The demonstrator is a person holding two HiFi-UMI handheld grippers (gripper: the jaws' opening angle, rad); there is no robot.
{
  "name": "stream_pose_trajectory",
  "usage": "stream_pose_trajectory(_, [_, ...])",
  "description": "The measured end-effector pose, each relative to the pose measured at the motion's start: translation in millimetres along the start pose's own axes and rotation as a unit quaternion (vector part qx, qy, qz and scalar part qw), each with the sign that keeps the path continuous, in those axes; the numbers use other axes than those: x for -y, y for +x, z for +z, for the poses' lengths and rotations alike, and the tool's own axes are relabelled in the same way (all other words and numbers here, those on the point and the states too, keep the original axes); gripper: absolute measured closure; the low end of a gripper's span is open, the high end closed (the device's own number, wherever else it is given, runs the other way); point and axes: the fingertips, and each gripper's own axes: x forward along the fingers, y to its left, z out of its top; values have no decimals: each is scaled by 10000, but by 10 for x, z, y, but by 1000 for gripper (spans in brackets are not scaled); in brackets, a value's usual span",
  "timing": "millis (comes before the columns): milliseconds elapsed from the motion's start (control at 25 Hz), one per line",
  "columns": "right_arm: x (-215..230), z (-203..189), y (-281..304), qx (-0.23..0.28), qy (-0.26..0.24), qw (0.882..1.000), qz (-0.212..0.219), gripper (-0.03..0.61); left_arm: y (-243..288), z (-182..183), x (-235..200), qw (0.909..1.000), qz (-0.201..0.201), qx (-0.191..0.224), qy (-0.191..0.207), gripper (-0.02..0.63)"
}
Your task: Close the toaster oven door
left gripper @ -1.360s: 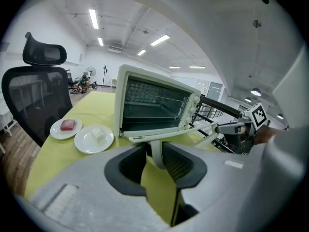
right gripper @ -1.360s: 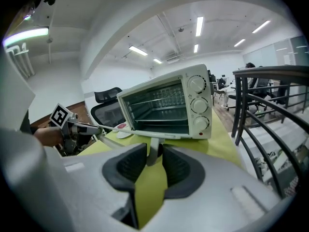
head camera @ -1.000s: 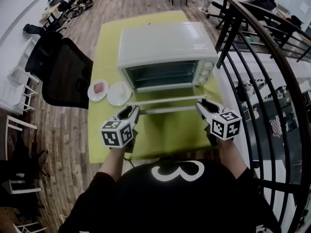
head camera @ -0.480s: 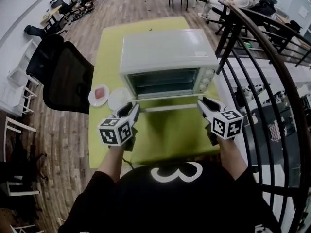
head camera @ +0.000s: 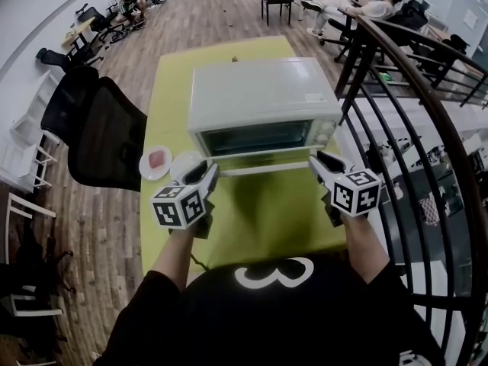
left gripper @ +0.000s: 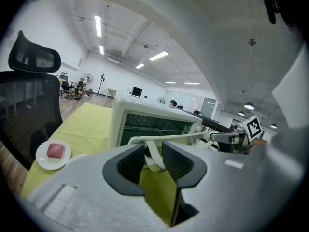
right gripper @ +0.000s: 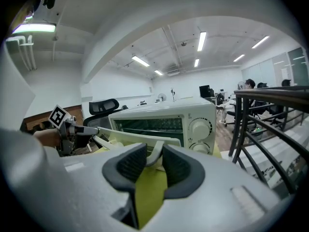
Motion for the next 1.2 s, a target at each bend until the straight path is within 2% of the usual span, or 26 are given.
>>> stream_pose_trajectory(1200, [210, 551, 425, 367, -22, 9993, -45, 482, 385, 559, -280, 9979, -136, 526, -355, 497])
